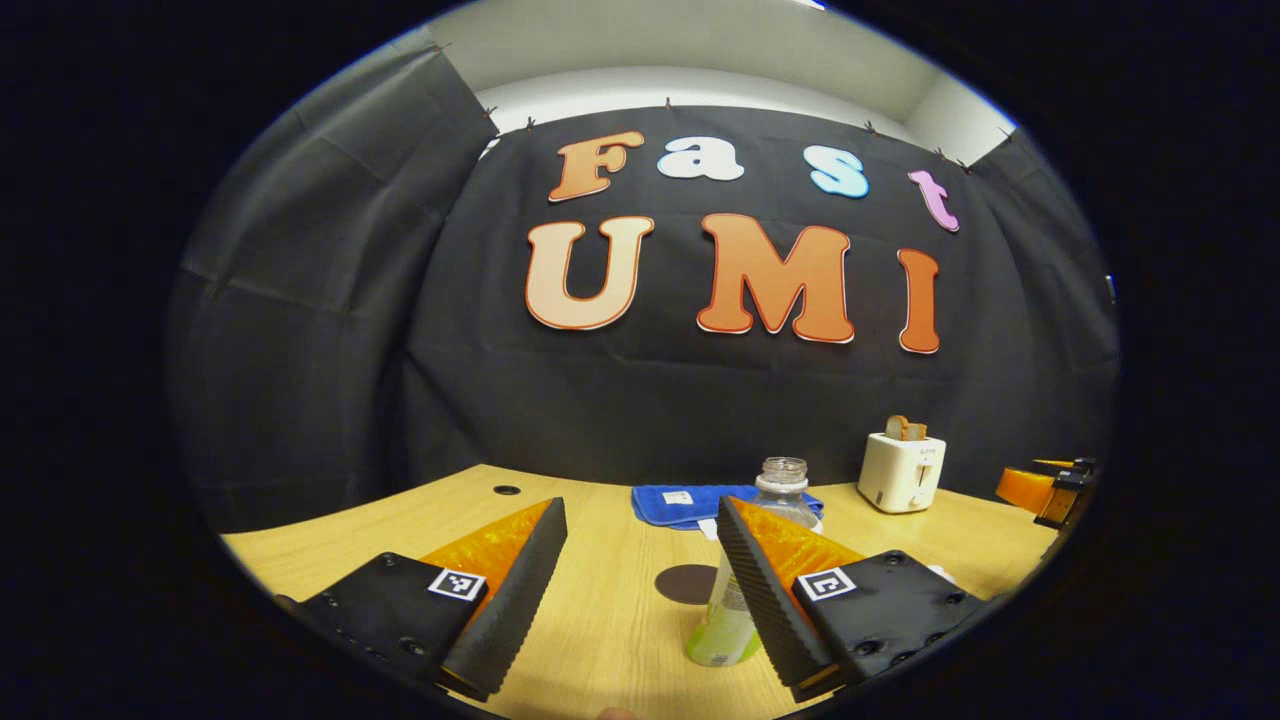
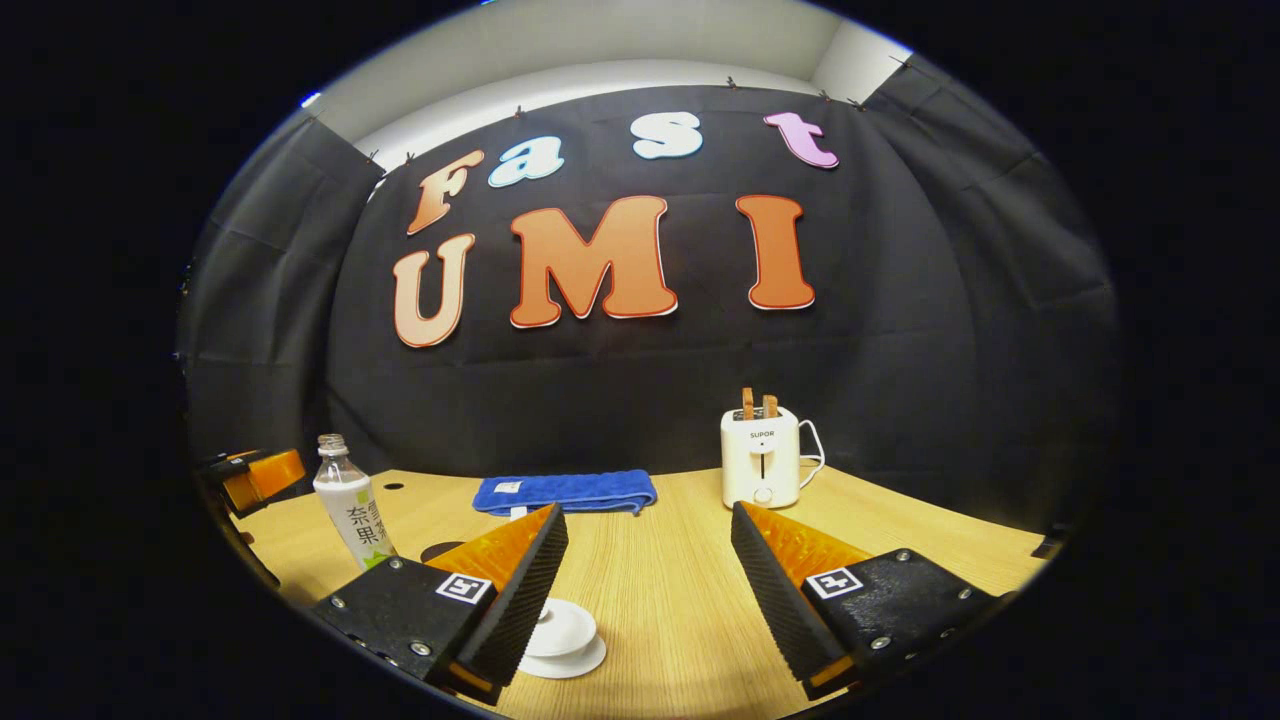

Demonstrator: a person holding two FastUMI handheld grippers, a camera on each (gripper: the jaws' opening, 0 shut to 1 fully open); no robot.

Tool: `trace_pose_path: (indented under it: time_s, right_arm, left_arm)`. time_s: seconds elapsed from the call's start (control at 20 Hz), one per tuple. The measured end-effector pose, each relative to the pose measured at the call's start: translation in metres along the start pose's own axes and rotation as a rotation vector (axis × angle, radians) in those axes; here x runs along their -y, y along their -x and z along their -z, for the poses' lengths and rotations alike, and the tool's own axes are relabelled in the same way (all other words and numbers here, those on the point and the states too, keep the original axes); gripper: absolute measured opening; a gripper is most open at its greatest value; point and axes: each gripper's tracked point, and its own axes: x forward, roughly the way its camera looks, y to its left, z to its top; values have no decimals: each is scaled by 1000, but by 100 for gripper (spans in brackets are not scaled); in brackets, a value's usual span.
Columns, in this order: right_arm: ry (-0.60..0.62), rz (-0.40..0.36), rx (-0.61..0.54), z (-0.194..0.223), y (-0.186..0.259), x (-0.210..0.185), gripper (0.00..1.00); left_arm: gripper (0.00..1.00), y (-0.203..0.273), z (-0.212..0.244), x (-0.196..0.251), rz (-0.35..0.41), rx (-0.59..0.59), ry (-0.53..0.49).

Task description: Open the teacup lid with one hand, grasp the water bottle and pour water into the teacup with the other hand; after pouring, place the water bottle on the coaster and then close the teacup lid.

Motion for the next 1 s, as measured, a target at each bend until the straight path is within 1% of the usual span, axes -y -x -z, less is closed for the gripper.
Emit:
trace_pose_path:
  time_s: [0.15,0.2,0.45,0.6,0.65,0.8,1.0]
  right_arm:
    - [4,-8,-14,4,0,-4,98]
    - [11,-10,-21,6,0,-7,98]
    - [32,-38,-64,21,0,-27,98]
    - [42,-65,-101,32,-2,-44,98]
    - [54,-67,-114,37,-2,-48,98]
    - [86,-72,-160,54,-7,-59,98]
    - [100,-62,-220,74,-16,-63,99]
  left_arm:
    - [97,6,1,-14,-34,5,-33]
    - [97,6,2,-15,-34,-3,-36]
    - [98,11,8,-13,-14,-26,-17]
    - [98,16,6,-13,3,-36,30]
    - [96,19,6,-17,-4,-34,29]
    - [97,22,3,-21,-17,-23,-18]
    - [96,25,1,-12,10,-16,-29]
